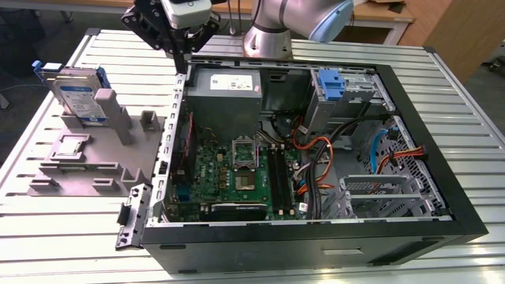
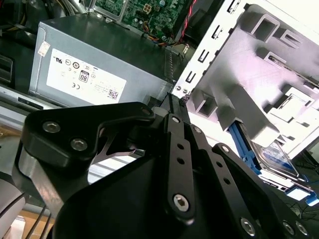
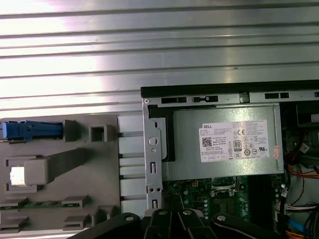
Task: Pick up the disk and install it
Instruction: 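Reach for the disk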
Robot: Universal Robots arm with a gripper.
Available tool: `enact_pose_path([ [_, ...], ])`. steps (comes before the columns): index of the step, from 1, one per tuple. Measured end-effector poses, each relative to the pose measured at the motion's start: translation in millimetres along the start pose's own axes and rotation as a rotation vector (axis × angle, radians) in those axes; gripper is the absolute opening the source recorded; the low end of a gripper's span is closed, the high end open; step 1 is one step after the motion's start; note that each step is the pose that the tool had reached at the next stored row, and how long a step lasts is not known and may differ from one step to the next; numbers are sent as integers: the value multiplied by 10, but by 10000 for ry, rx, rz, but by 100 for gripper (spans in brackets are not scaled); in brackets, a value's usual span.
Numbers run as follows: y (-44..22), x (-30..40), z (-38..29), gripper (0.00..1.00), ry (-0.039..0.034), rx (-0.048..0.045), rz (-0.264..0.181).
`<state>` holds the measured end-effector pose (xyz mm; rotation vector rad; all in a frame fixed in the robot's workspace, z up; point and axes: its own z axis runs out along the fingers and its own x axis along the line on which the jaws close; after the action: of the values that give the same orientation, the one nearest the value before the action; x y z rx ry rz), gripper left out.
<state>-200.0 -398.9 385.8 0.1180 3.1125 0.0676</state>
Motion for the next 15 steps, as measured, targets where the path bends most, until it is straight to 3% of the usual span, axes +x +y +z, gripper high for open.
enact_pose_path([
  [15,-3,42,3,10,0,1,0],
])
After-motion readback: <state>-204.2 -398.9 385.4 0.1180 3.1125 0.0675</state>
